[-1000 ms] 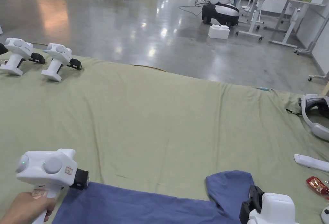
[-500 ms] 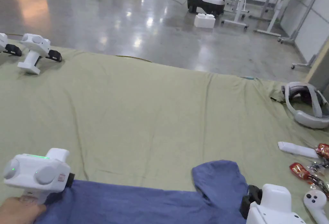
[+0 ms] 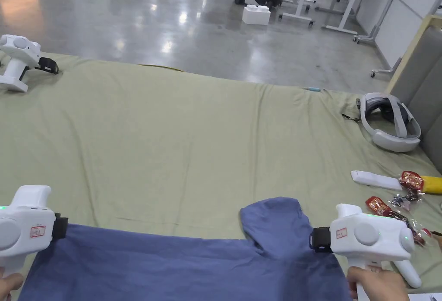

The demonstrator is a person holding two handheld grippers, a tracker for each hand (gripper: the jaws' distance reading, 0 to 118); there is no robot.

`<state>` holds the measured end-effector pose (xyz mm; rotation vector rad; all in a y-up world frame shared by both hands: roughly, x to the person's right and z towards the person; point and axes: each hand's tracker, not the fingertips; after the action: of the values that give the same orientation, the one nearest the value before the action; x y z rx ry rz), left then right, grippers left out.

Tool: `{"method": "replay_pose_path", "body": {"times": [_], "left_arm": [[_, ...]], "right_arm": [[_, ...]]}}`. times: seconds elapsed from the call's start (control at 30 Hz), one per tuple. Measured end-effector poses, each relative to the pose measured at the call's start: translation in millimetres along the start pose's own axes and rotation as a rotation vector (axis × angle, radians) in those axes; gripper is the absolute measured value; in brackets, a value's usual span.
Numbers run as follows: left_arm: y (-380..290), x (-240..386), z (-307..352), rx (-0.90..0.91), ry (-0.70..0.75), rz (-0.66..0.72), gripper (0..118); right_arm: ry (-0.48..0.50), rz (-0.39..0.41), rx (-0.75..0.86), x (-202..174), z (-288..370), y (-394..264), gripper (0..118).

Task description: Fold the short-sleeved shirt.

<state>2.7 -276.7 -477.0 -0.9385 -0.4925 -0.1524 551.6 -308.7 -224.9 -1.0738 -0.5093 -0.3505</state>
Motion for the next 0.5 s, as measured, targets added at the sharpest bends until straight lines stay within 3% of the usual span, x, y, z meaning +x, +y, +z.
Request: {"method": "replay_pose_path", "body": {"times": [0.13,0.27,0.33,0.4,0.5], "left_arm": [[-3,2,2,0.002,0.005,0.0,7],[-5,3,2,0.003,-0.011,0.039,7],[-6,4,1,-0.002,-0.011,0.041,7],[-8,8,1,-0.005,-0.011,0.032,7],[-10,9,1,-0.008,-0.009,0.022,7]], "right_arm": [[-0.011,-0.003,-0.089,1,-28,5,63],[-0.041,0.022,-0.072,-6,-30,2,61],[-0.048,0.032,-0.059,-11,-29,0,47],[-0.043,0.041,-0.032,-14,-29,-2,16],[-0.046,0.047,-0.014,-17,-30,-9,6]]}}
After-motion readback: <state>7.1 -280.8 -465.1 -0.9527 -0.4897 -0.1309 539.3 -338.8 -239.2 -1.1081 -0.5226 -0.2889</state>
